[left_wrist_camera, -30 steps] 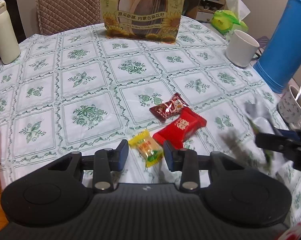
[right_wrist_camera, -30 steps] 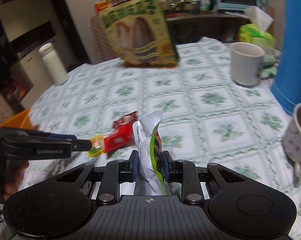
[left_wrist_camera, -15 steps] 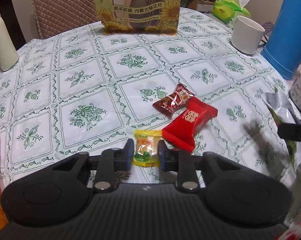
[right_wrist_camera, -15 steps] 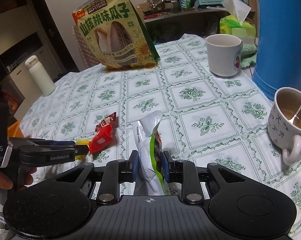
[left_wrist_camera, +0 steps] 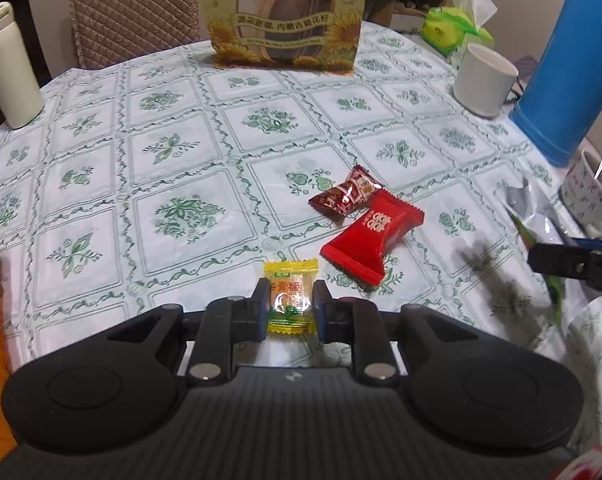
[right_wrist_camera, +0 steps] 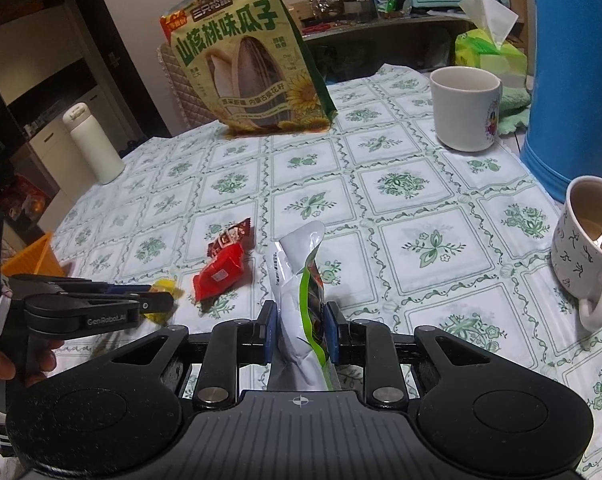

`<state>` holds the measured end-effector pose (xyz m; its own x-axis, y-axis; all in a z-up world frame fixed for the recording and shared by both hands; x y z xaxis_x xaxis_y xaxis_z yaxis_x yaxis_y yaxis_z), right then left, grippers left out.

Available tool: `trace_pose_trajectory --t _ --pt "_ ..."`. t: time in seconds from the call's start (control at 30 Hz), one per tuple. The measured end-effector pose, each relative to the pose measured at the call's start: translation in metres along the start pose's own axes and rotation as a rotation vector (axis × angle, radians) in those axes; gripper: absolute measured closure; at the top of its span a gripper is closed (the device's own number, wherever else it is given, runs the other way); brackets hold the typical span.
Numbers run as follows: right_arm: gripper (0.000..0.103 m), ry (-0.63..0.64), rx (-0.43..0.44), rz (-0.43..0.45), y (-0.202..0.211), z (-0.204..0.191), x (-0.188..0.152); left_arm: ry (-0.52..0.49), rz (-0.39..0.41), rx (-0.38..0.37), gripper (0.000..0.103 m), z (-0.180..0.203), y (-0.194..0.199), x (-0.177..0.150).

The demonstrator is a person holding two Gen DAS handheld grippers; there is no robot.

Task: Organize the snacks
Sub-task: 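Carry the yellow candy with the left tool while the right tool carries the white pouch to the tray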

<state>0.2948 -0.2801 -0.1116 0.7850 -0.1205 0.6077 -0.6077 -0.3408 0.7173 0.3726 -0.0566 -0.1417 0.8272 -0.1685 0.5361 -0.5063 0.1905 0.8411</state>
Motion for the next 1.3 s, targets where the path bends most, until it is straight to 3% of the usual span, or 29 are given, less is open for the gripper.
trace_pose_trajectory --t 0.27,0.57,0.87,1.3 --pt "0.078 0.036 0.033 0.015 0.007 -0.017 0.009 0.080 0.045 -0.020 0.083 -0.019 0.041 -0.004" --pt "0.078 0.101 0.108 0.023 0.012 -0.054 0.017 0.150 0.108 0.027 0.083 -0.051 0.096 -0.022" --pt "0.078 0.192 0.231 0.001 0.006 -0.116 0.014 0.260 0.170 0.116 0.083 -0.103 0.156 -0.058" --pt "0.078 0.333 0.433 -0.075 -0.025 -0.237 -0.005 0.427 0.202 0.318 0.083 -0.206 0.224 -0.122"
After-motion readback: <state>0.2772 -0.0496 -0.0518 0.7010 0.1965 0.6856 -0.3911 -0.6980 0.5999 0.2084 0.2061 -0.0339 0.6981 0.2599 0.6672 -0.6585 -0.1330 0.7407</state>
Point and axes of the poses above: each gripper's, at about its wrist camera, not at the fingertips, and y roughly against the way its jaws point, z to its right, x to its top, the point moved 3 cm from there along -y, roughly the way its jaws point, and after that the axes turned 3 degrees about -z, right-handed, at the moved point
